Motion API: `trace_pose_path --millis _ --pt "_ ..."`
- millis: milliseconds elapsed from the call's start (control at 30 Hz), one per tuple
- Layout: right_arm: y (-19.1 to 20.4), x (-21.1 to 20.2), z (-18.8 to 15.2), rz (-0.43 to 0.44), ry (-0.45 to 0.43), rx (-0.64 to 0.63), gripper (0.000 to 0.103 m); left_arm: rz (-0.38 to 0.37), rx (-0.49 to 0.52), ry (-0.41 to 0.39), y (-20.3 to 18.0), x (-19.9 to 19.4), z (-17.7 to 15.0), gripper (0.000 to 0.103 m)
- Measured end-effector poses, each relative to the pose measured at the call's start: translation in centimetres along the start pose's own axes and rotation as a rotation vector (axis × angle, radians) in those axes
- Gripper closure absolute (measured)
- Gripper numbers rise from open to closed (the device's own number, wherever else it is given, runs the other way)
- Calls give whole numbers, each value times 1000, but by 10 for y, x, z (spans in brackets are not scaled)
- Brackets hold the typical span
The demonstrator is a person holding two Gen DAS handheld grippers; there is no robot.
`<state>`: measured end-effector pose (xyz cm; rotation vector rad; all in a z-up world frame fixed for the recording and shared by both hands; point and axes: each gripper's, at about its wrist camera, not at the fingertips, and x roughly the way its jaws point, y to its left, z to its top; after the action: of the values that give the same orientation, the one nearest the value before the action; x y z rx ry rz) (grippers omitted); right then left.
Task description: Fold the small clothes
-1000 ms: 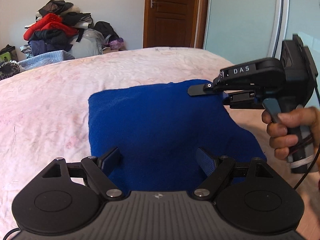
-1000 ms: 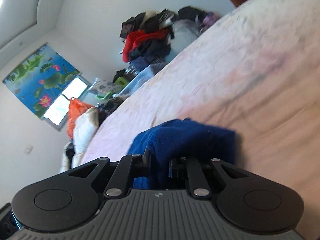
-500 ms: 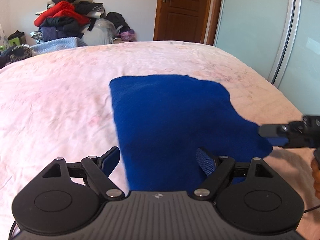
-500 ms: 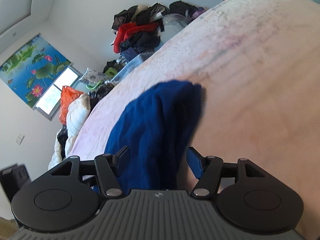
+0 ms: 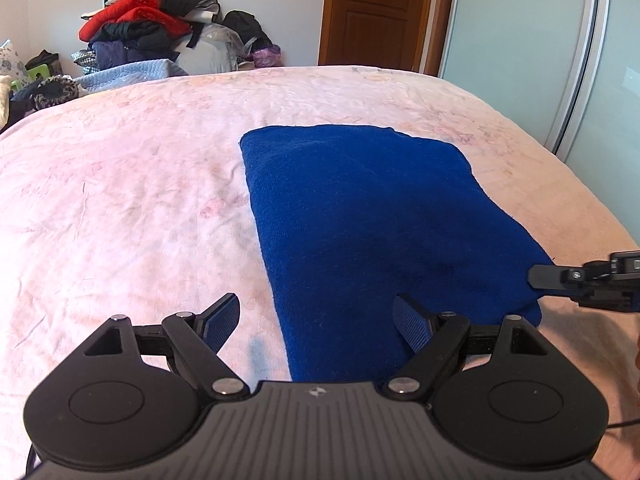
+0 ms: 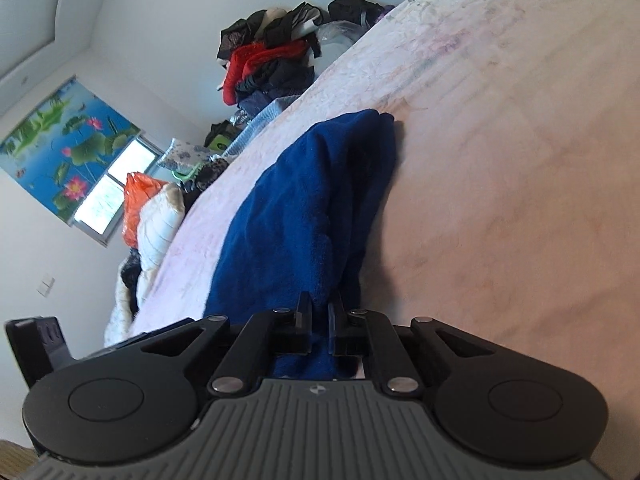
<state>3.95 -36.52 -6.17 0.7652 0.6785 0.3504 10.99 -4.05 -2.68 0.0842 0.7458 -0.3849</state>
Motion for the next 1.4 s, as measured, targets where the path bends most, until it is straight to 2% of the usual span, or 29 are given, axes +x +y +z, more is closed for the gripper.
trace_pose_path --millis 133,233,267,333,400,500,567,600,633,767,833,1133,1300,1400 --pt "-6 -10 -11 78 1 84 93 19 8 4 0 1 -1 19" --pt "-9 -6 -19 -21 50 53 91 25 -4 5 -1 2 -1 19" --pt "-8 -5 -23 -63 50 29 93 29 -4 3 -2 2 -2 19" --pt "0 -11 -24 -78 27 -2 86 47 -1 0 -4 2 -3 19" --pt "17 -18 -25 -134 -18 -80 76 63 -1 4 -6 5 -5 19" --pt "51 -20 -28 -240 -74 -249 71 64 -13 10 -8 7 -7 19" --pt "69 -13 -32 -266 -88 -340 59 70 -18 13 -9 8 -10 19" --pt "76 -9 -35 -268 -90 -382 47 73 -18 15 -10 8 -11 19" --pt "83 -4 -37 -279 -97 -424 40 77 -19 17 -10 9 -12 19" --pt "92 23 -46 -391 -74 -553 34 81 -22 21 -11 9 -15 19" --pt "85 36 -47 -450 -19 -539 34 80 -19 20 -12 8 -16 19" --pt "75 14 -57 -440 -49 -446 30 39 -63 7 -2 -2 -26 19" --pt "85 10 -71 -437 -37 -503 24 -17 -181 -6 17 -9 -33 19" --pt "82 7 -59 -409 -55 -482 18 -82 -245 -25 34 -7 -23 18"
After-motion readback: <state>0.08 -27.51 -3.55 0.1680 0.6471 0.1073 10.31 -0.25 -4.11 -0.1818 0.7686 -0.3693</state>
